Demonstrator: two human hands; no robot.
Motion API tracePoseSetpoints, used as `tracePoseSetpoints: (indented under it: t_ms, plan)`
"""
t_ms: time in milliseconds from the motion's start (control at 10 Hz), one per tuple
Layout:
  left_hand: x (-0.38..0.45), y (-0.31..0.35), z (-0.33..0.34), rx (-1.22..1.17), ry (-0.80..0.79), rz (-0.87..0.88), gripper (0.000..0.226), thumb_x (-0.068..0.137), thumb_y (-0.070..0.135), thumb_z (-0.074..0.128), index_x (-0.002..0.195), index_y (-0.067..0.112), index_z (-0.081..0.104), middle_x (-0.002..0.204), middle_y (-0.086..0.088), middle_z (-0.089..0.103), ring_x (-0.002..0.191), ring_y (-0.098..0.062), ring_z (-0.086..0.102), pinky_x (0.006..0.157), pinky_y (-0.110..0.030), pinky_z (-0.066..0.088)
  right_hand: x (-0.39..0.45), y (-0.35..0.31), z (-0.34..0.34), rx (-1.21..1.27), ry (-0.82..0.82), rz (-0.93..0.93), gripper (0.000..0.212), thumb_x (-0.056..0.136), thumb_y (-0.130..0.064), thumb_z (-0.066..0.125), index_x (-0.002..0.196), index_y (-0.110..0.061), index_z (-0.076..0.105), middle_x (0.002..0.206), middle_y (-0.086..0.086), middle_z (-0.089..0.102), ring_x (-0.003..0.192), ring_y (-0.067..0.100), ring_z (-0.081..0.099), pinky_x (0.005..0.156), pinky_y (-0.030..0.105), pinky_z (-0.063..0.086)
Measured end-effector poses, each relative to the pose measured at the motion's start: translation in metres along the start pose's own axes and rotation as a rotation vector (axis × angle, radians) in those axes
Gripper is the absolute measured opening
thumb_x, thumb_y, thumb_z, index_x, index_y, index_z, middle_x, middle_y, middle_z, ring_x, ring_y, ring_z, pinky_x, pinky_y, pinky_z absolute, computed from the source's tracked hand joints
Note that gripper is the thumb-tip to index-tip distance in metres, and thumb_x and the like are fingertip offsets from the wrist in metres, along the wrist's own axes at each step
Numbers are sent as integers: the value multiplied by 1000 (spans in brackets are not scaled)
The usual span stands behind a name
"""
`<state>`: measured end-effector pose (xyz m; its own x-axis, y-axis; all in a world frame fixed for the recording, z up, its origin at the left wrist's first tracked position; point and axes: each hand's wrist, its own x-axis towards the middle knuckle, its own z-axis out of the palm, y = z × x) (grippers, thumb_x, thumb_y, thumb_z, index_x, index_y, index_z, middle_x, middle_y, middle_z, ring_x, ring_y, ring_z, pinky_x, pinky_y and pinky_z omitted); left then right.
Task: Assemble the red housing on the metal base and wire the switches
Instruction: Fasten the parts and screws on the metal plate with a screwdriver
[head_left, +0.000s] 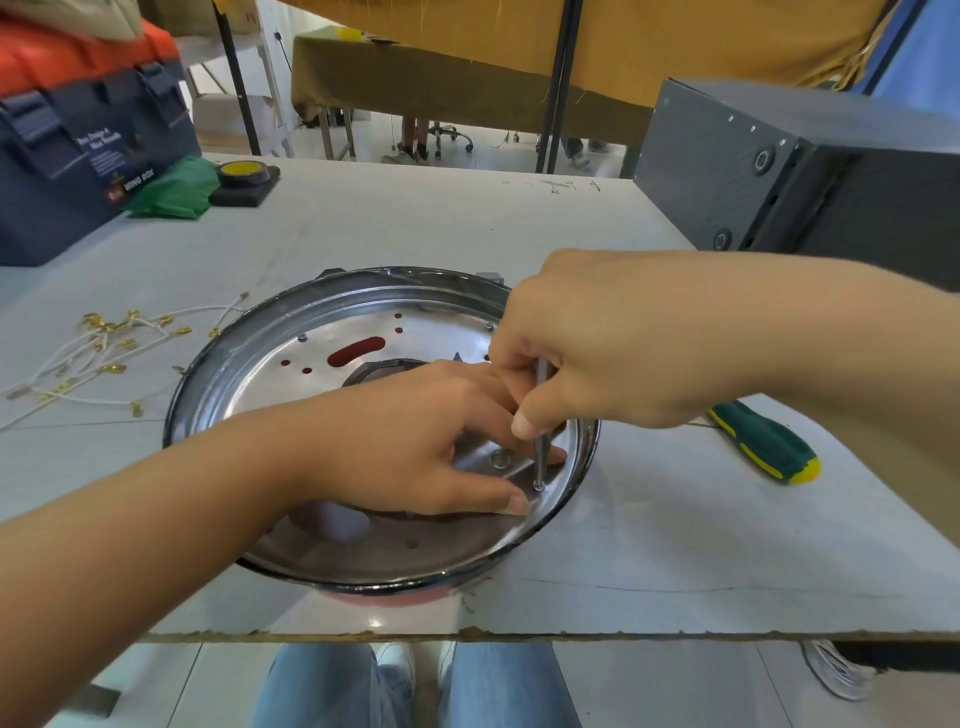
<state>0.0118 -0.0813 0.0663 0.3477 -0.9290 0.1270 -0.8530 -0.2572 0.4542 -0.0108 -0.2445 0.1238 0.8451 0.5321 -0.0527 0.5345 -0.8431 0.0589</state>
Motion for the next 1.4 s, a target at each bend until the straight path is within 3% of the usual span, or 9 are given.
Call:
tracePoseSetpoints:
  t_ms: [300, 400, 600, 800, 900, 1100, 1200, 1300, 1400]
  plan:
    - [1, 0, 0, 12, -5, -10, 30, 84, 32, 69, 110, 18, 70, 113, 14, 61, 103, 1, 52, 91, -14, 39, -10, -10, -7, 179, -92, 66, 19, 80, -31, 60, 88, -18, 72, 81, 2, 70, 66, 13, 56, 62, 27, 46]
    - [2, 2, -1, -2, -12, 14, 32, 84, 32, 67, 112, 19, 69, 107, 32, 50, 99, 10, 47, 90, -6, 34, -14, -13, -12, 293, -124, 98, 23, 79, -28, 61, 91, -12, 73, 85, 7, 71, 81, 8, 54, 67, 24, 43]
    - [1, 2, 0, -13, 2, -14, 32, 83, 30, 68, 111, 14, 69, 112, 4, 67, 105, -8, 56, 91, -25, 41, -8, -10, -12, 119, -140, 37, 21, 80, -35, 58, 90, -22, 70, 82, -1, 69, 66, 11, 55, 65, 27, 46]
    - [2, 1, 0, -27, -2, -25, 31, 83, 27, 70, 112, 14, 69, 116, 5, 65, 108, -6, 56, 94, -25, 41, -9, -7, -7, 36, -64, 10, 19, 82, -36, 57, 89, -22, 68, 81, 0, 66, 57, 9, 42, 54, 21, 35]
    - [1, 0, 1, -18, -8, -27, 28, 83, 27, 70, 108, 12, 69, 113, 2, 66, 105, -10, 57, 91, -29, 42, -7, -5, -4, 16, -38, 1, 19, 80, -37, 58, 87, -22, 68, 78, 0, 65, 58, 10, 43, 55, 23, 37]
    - [2, 1, 0, 7, 5, -24, 21, 83, 27, 71, 100, 17, 70, 100, 16, 58, 94, 2, 51, 86, -9, 37, -6, -6, -2, 4, -19, 27, 19, 76, -39, 60, 82, -22, 68, 73, -3, 65, 55, 9, 46, 53, 23, 39]
    - [2, 1, 0, 26, -5, -33, 22, 83, 30, 70, 101, 18, 70, 102, 17, 58, 96, 1, 51, 87, -14, 38, -13, -9, -9, 68, -57, 36, 17, 82, -35, 58, 80, -21, 68, 69, -3, 64, 60, 10, 52, 57, 25, 43]
    - [2, 1, -1, 40, -31, -51, 32, 85, 33, 67, 115, 21, 67, 121, 9, 62, 109, -4, 52, 95, -22, 36, -24, -6, -24, 189, -102, 76, 22, 91, -31, 54, 72, -24, 64, 60, -12, 63, 62, -1, 54, 53, 14, 40]
    - [3, 0, -6, 20, 15, -115, 28, 86, 32, 66, 113, 26, 68, 123, 18, 61, 111, 1, 53, 98, -25, 38, -42, 3, -31, 328, -3, 150, 20, 87, -32, 52, 73, -27, 64, 59, -15, 65, 58, -6, 58, 56, 4, 40]
